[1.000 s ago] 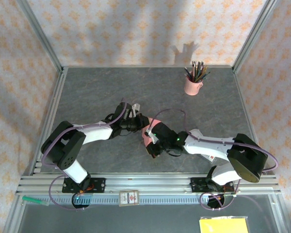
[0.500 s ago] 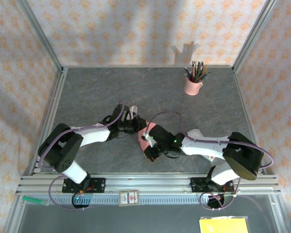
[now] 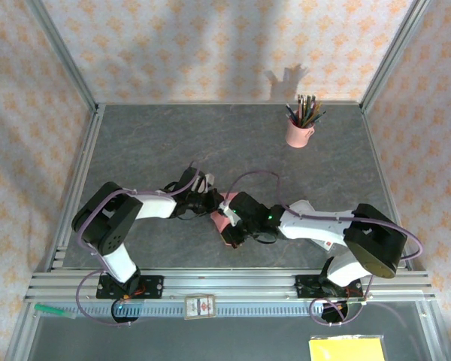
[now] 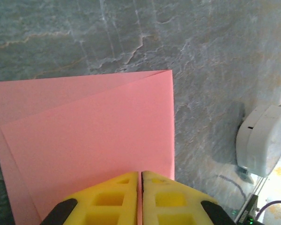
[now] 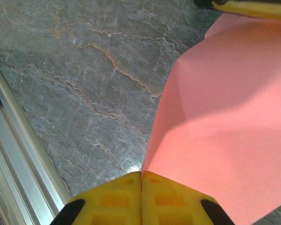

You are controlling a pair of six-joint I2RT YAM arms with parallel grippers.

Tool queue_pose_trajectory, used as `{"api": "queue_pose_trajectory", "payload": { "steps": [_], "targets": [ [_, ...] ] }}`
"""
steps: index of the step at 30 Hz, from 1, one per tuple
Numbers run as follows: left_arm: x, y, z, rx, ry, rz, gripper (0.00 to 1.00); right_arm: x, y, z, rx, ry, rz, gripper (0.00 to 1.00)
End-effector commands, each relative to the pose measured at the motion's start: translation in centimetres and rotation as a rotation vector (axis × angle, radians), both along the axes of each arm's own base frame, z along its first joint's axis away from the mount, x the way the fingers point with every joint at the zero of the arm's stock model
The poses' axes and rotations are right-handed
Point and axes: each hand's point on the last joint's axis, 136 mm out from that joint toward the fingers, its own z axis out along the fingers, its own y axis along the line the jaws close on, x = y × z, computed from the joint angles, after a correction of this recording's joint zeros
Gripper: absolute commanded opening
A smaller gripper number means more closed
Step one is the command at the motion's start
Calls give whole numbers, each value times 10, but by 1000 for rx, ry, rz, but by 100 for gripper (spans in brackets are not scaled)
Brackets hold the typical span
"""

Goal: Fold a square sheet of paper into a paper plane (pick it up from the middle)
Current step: Third fold the triangle at the center of the table.

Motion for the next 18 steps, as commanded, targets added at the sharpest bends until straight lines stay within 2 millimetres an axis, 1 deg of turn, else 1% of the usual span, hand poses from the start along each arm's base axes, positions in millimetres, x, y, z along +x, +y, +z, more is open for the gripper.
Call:
{"api": "queue_pose_trajectory", "payload": {
  "steps": [1, 5, 9, 13, 18],
  "targets": [
    [6, 7, -7, 45, -11, -3, 12, 11, 6, 5, -2, -48, -9, 8],
    [4, 10, -13, 62, -4, -7, 12, 14, 8, 7, 4, -49, -13, 12],
    [3, 13, -15, 69, -2, -7, 12, 15, 8, 7, 3, -49, -15, 12],
    [3, 14, -17, 75, -2, -9, 12, 16, 7, 5, 3, -44, -18, 9],
    [1, 15, -23, 90, 5, -18, 11, 20, 7, 6, 18, -37, -29, 3]
  ]
}}
